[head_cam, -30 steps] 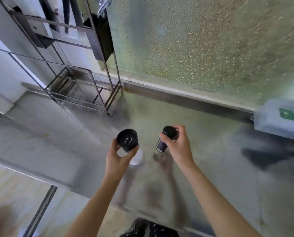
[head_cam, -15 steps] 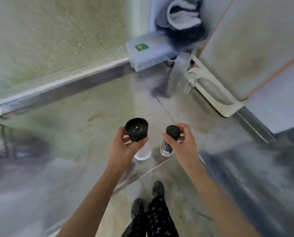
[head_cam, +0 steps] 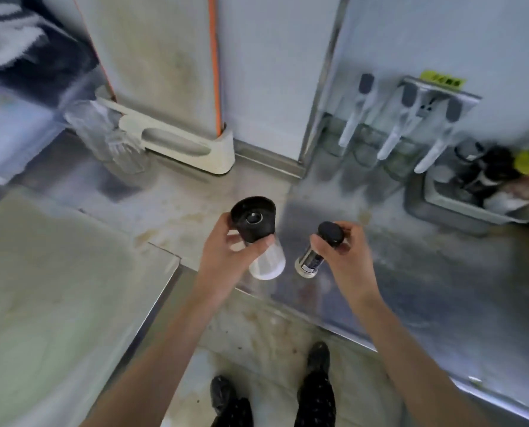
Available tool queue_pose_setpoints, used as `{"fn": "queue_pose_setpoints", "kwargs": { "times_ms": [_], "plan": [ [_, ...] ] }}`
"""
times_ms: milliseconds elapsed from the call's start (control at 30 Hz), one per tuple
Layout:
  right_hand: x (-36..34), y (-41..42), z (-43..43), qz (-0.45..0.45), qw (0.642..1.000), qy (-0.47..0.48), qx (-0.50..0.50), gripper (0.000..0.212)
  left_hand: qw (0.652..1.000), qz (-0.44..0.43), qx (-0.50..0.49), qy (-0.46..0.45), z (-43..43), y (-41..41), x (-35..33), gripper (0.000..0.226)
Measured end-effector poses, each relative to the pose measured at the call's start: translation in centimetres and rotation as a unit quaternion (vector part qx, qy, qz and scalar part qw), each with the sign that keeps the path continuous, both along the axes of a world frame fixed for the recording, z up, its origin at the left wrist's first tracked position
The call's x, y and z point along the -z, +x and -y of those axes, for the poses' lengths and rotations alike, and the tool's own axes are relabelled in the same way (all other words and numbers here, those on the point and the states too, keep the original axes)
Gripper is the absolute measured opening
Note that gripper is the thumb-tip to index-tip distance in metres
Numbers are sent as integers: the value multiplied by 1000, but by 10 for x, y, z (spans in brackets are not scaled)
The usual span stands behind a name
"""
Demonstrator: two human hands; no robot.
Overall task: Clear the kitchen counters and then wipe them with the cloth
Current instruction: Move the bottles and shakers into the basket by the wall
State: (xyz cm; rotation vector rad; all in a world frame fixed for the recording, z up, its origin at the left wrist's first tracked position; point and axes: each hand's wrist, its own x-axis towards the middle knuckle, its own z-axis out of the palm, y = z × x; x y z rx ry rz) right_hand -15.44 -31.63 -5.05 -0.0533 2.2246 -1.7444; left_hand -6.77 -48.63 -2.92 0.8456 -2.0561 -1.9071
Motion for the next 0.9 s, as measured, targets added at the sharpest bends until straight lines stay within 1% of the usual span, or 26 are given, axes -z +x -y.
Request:
{"fn": "queue_pose_setpoints", "kwargs": {
  "times_ms": [100, 200, 300, 400, 500, 600, 667, 733, 900],
  "plan": [
    [4, -26, -52, -2, 998, -22, 52, 30, 999, -2, 36, -2, -47, -46, 2, 50],
    [6, -54, -104, -20, 995, -27, 97, 28, 998, -15, 60, -14, -96, -91, 3, 47],
    [10, -86, -152, -44, 991, -24, 128, 31, 996, -47, 71, -7, -141, -134, 8, 46],
    [14, -119, -193, -57, 987, -23, 152, 30, 993, -77, 90, 10, -177, -179, 15, 52],
    [14, -155, -227, -93, 978, -30, 183, 33, 988, -105, 116, 12, -211, -225, 15, 48],
    [15, -192, -248, -144, 968, -25, 205, 34, 979, -137, 148, -9, -232, -267, 16, 44],
    [16, -214, -253, -170, 962, -33, 210, 33, 975, -152, 154, -39, -241, -290, 18, 46],
    [20, -234, -254, -197, 956, -19, 215, 33, 971, -168, 156, -69, -249, -309, 23, 46],
    [44, -261, -246, -243, 949, 7, 199, 37, 965, -169, 170, -109, -264, -341, 47, 51]
  ]
}}
